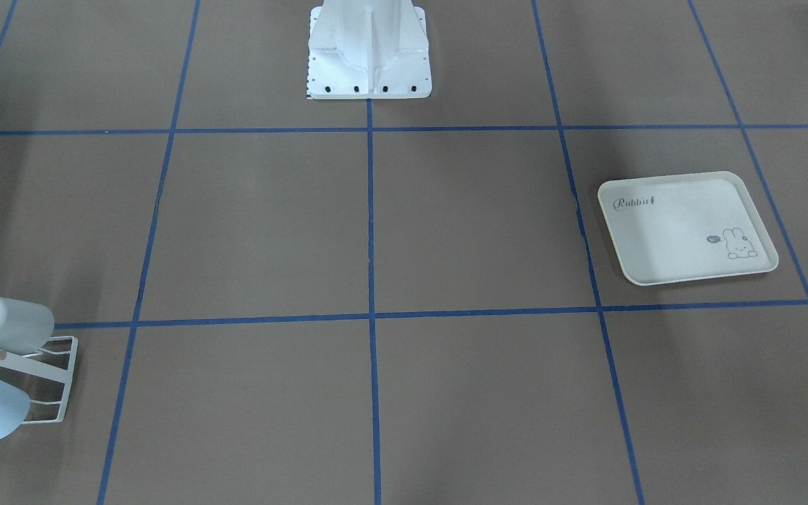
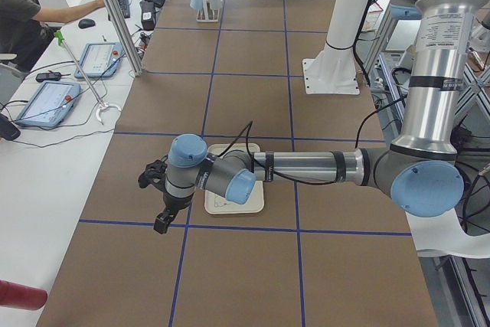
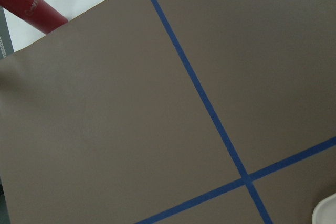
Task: Transfer IKEA cup to right arm and place on rack
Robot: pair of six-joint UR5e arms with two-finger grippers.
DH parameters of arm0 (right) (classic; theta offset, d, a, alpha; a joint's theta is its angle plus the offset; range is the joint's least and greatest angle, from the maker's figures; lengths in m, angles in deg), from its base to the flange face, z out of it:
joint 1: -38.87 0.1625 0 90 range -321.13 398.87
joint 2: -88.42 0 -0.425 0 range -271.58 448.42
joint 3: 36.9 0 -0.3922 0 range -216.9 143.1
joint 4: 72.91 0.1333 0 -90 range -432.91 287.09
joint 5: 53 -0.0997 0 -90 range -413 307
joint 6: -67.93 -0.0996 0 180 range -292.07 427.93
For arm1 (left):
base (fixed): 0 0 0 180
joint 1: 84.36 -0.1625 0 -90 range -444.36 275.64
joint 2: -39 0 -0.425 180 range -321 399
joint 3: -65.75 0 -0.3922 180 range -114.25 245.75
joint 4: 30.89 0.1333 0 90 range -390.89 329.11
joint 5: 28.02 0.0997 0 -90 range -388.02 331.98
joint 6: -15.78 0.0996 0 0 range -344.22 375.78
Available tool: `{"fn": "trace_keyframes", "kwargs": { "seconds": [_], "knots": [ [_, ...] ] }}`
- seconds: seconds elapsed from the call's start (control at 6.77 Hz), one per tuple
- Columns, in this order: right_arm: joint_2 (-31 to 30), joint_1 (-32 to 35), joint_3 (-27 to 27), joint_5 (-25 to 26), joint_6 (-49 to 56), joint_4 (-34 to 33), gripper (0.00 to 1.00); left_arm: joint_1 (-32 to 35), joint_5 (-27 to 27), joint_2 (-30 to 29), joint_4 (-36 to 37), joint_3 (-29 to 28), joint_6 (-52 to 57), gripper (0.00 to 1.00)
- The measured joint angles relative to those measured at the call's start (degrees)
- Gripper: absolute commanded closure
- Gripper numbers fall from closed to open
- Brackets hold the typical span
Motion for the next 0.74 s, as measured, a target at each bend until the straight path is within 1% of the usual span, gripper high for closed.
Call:
{"fn": "trace_keyframes", "kwargs": {
  "seconds": [0.15,0.3,0.59,0.74],
  "knots": [
    [0.0,0.0,0.1,-0.1,-0.1,-0.7,0.00,0.0,0.1,1.3,2.2,1.3,2.4,0.00],
    [0.0,0.0,0.3,-0.3,-0.1,-1.3,0.00,0.0,0.1,2.5,6.3,3.3,4.3,0.00],
    [0.0,0.0,0.4,-0.9,-0.1,-2.1,0.00,0.1,-0.9,5.8,17.7,12.0,5.4,0.00],
    [0.0,0.0,0.2,-1.0,-0.1,-2.2,0.00,0.1,-3.7,7.3,22.2,16.0,5.5,0.00]
  ]
}}
